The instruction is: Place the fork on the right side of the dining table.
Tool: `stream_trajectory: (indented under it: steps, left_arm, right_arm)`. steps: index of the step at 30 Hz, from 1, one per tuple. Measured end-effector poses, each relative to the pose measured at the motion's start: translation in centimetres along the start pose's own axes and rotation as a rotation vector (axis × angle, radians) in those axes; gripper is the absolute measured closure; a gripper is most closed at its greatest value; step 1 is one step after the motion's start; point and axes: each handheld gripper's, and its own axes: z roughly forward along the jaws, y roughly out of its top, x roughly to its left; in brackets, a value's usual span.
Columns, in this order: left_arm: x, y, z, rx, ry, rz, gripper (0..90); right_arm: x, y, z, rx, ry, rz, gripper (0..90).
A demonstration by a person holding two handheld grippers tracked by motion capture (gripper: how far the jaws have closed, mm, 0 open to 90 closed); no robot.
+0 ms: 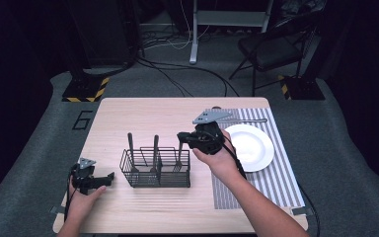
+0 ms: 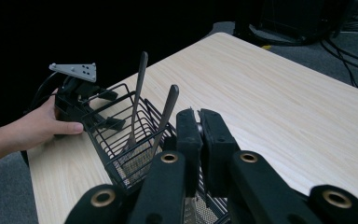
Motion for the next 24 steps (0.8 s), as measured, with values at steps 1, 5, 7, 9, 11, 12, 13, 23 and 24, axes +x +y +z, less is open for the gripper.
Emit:
stream_trajectory:
  steps: [1,5,7,9,11,12,13,23,24]
  left_arm:
    - [0.0,0.0,0.0,0.000,0.000,-0.001,0.2]
    - [0.0,0.0,0.0,0.000,0.000,0.000,0.2]
    - [0.0,0.0,0.0,0.000,0.000,0.000,0.2]
    - [0.0,0.0,0.0,0.000,0.000,0.000,0.2]
    - [0.0,0.0,0.0,0.000,0.000,0.000,0.2]
    - [0.0,0.0,0.0,0.000,0.000,0.000,0.2]
    - [0.0,0.0,0.0,0.000,0.000,0.000,0.2]
    - [0.0,0.0,0.0,0.000,0.000,0.000,0.2]
    - [0.0,0.0,0.0,0.000,0.000,0.000,0.1]
  right_arm:
    - [0.1,0.1,-0.1,0.002,0.002,0.005,86.7]
    - [0.2,0.8,-0.5,-0.003,-0.005,-0.001,86.7]
    - [0.3,0.9,-0.7,-0.004,-0.007,-0.002,86.7]
    - [0.5,1.6,-1.1,-0.007,-0.011,-0.006,86.7]
    - [0.6,2.0,-1.4,-0.010,-0.014,-0.007,86.7]
    - [0.6,2.0,-1.4,-0.010,-0.014,-0.007,86.7]
    - [0.7,2.4,-1.7,-0.017,-0.013,-0.008,86.7]
    - [0.9,4.0,-2.6,-0.031,-0.015,-0.005,86.7]
    - [1.0,4.2,-2.8,-0.034,-0.015,-0.002,86.7]
